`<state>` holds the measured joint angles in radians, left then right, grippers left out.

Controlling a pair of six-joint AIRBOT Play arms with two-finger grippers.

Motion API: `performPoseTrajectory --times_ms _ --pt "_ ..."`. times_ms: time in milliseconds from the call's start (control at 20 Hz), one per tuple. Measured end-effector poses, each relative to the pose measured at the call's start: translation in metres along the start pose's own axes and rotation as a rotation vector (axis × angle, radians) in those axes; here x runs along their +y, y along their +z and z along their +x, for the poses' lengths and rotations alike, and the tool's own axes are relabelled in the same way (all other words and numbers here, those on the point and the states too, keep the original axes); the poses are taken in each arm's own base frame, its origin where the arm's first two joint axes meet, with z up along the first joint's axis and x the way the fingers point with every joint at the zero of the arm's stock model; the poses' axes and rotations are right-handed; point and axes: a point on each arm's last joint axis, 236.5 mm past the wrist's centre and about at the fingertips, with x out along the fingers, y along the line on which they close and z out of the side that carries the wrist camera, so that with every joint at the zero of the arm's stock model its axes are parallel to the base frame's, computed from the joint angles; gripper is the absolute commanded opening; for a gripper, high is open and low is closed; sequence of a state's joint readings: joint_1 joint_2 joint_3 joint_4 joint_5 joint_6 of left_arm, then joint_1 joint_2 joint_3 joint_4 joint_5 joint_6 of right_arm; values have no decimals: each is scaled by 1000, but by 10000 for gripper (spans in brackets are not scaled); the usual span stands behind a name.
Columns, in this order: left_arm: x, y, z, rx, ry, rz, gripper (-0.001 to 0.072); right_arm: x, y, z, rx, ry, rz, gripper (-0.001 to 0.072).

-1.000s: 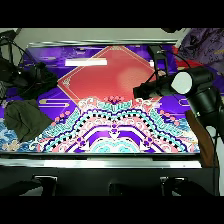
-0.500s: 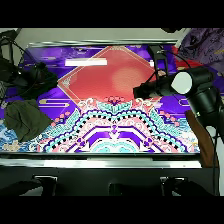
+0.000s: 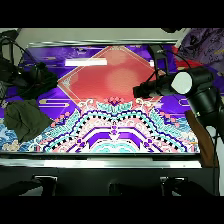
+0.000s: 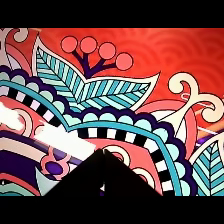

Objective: Fold the clothes and pants, and hang the long-sleeved shirts on hangers.

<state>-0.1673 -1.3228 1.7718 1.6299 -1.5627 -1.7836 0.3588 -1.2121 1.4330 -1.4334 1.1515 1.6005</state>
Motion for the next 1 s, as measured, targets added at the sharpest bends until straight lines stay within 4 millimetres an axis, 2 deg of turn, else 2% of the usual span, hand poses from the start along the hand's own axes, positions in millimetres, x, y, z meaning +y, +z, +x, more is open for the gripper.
performPoseTrajectory --times_ms 150,300,500,600,800,1000 --pt "31 -5 9 41 79 -71 720 0 0 0 -2 0 0 29" --pt "91 -14 32 87 189 -181 720 0 4 0 -18 1 0 29" --pt "179 -48 78 144 291 -343 720 0 6 0 -27 1 0 29" --pt "215 -65 103 144 313 -412 720 0 7 0 -29 1 0 29" --pt "260 -87 156 135 320 -496 720 0 8 0 -33 1 0 30" --pt "276 -109 210 187 311 -522 720 0 8 0 -32 1 1 30"
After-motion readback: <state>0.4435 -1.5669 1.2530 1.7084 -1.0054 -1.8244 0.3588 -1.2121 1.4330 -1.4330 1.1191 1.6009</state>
